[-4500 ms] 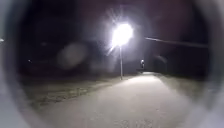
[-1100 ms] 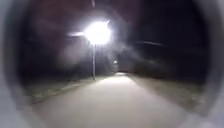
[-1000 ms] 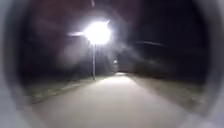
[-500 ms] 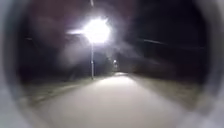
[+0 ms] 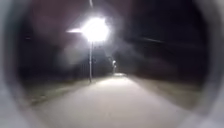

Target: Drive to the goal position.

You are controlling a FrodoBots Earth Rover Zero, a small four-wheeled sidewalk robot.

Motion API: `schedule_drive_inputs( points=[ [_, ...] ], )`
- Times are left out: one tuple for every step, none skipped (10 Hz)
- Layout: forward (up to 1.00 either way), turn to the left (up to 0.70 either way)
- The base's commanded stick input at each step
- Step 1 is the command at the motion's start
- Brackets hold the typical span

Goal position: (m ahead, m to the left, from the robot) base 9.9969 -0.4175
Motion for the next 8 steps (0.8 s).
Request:
schedule_drive_inputs(
  points=[
    [1.00,0.00],
    [1.00,0.00],
    [1.00,-0.09],
    [1.00,-0.23],
    [1.00,-0.27],
    [1.00,-0.27],
    [1.00,-0.23],
    [1.00,0.00]
  ],
)
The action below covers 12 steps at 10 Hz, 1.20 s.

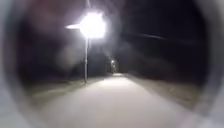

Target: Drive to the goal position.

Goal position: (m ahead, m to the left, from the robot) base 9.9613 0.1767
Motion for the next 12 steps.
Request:
schedule_drive_inputs(
  points=[
    [1.00,0.00],
    [1.00,0.00],
    [1.00,0.00],
    [1.00,0.00],
    [1.00,0.00],
    [1.00,0.00],
    [1.00,0.00],
    [1.00,0.00],
    [1.00,-0.05],
    [1.00,-0.27],
    [1.00,-0.23],
    [1.00,0.00]
  ],
)
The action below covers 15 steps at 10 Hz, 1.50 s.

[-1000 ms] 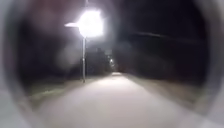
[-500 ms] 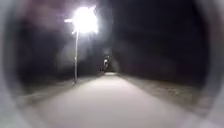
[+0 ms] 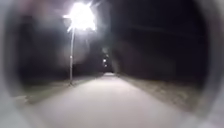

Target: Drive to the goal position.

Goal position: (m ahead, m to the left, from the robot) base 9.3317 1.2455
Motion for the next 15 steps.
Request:
schedule_drive_inputs(
  points=[
    [1.00,0.00],
    [1.00,0.00],
    [1.00,0.00],
    [1.00,0.00],
    [1.00,0.00],
    [1.00,0.00],
    [1.00,0.00],
    [1.00,0.00],
    [1.00,0.00],
    [1.00,0.00],
    [1.00,0.00],
    [1.00,0.00],
    [1.00,0.00],
    [1.00,0.00],
    [1.00,0.00]
  ],
)
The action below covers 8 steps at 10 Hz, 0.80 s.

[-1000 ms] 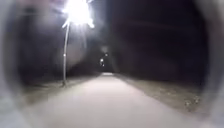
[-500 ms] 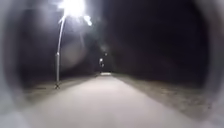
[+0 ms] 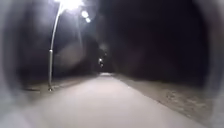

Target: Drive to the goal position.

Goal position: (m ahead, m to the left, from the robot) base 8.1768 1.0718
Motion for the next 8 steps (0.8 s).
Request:
schedule_drive_inputs(
  points=[
    [1.00,0.00],
    [1.00,0.00],
    [1.00,0.00],
    [1.00,0.00],
    [1.00,0.00],
    [1.00,0.00],
    [1.00,0.00],
    [1.00,0.00]
  ],
)
